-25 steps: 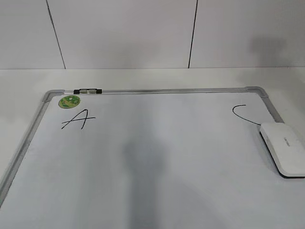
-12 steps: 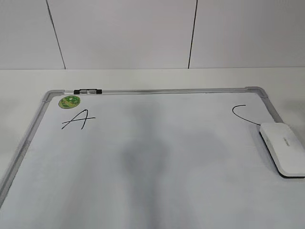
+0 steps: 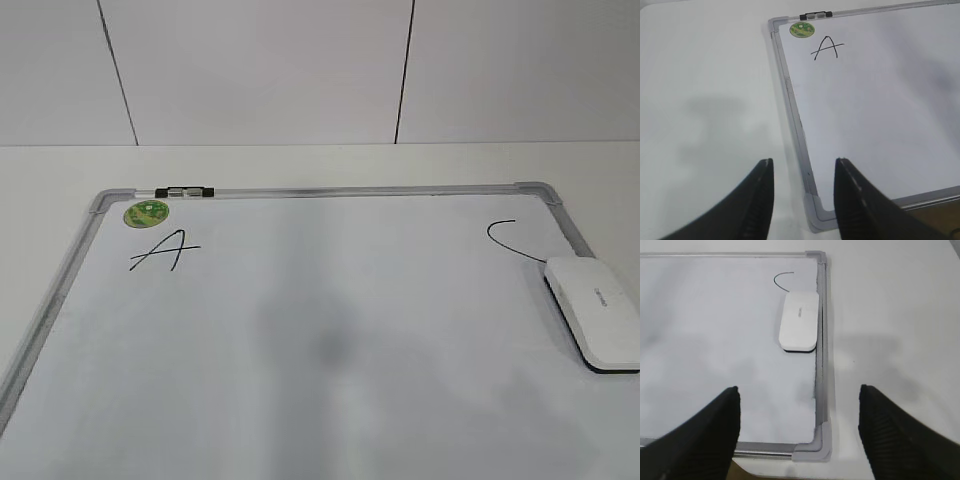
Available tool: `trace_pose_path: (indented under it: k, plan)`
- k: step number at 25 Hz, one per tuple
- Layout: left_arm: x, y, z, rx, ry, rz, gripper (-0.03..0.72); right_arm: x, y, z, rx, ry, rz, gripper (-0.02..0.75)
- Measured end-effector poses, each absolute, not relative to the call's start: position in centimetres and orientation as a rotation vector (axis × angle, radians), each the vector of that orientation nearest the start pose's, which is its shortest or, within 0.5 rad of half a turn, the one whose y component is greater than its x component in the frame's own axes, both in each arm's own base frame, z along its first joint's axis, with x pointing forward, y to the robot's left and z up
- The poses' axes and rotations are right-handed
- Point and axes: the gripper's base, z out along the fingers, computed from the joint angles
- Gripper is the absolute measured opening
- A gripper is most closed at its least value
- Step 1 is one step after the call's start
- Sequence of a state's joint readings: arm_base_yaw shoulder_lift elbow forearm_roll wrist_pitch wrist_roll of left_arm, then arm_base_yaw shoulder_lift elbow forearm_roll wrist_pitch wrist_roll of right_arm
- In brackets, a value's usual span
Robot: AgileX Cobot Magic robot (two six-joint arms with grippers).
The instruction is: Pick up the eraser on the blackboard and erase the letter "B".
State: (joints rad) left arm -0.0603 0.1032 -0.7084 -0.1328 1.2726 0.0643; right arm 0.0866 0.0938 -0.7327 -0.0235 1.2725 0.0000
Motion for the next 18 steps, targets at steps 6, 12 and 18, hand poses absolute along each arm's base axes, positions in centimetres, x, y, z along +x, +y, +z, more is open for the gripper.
trace_pose_path:
  k: [6, 12, 18]
  plan:
    - [-2.1, -0.9, 28.4, 0.159, 2.15, -0.142, 0.308, -2.3, -0.4, 27.5, -0.09, 2.187, 0.02, 0.571]
    - [-1.0, -0.9, 28.0, 0.145, 2.086, -0.131, 0.308, -2.1, -0.4, 27.3, -0.088, 2.18, 0.013, 0.571]
    - [-0.9, -0.9, 28.0, 0.143, 2.08, -0.129, 0.307, -1.4, -0.4, 27.0, -0.088, 2.137, 0.009, 0.571]
